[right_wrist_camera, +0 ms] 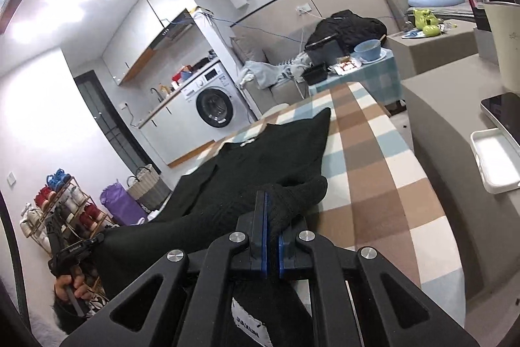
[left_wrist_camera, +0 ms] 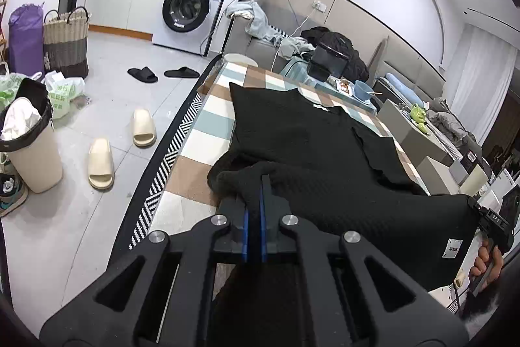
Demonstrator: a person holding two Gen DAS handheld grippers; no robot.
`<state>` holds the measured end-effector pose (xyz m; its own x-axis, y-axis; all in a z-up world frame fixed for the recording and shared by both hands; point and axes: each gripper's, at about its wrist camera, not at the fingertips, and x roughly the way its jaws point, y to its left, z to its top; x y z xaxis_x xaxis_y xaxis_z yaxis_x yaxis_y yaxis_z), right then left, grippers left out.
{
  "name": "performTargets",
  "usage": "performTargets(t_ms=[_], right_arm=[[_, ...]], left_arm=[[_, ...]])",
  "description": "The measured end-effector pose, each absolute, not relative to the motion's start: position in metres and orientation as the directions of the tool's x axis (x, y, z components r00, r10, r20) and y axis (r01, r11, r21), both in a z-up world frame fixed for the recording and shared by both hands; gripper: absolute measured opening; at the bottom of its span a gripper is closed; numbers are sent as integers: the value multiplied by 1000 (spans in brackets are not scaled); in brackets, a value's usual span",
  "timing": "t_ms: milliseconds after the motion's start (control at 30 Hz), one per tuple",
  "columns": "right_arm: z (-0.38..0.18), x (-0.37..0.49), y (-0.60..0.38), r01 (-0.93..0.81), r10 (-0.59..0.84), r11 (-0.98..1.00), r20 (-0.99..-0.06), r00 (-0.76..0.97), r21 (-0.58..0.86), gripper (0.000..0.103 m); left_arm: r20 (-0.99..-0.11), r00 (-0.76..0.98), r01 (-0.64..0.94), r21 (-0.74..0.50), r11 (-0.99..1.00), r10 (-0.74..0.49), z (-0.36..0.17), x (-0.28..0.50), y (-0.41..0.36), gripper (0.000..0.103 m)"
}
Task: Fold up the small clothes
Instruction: 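Lift the hem with both grippers and fold it up toward the collar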
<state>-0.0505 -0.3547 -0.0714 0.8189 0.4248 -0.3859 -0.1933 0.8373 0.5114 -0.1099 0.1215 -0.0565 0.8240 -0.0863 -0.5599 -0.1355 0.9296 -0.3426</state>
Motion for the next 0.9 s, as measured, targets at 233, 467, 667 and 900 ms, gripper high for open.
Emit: performTargets(t_ms=[233,467,667,900], right_arm=[[-69,3,-347,-118,377,851,-437,817,513,4],[-77,80,-343,-1,306,859,-513,802,512,4],[-108,129,-338,122,240,869,-625,743,479,4],[-123,130,-346,137,248,881,-689,681,453,19]], left_arm=[[-615,785,-179,-344,922,-78,-70,-40,131,2],[-664,742,-198,-356,913,-99,-84,56,146,2],[-715,694,-215,-312,926,-80,-107,117,149,3],[-756,648,-263,-342,902,-97,-132,137,160,13]])
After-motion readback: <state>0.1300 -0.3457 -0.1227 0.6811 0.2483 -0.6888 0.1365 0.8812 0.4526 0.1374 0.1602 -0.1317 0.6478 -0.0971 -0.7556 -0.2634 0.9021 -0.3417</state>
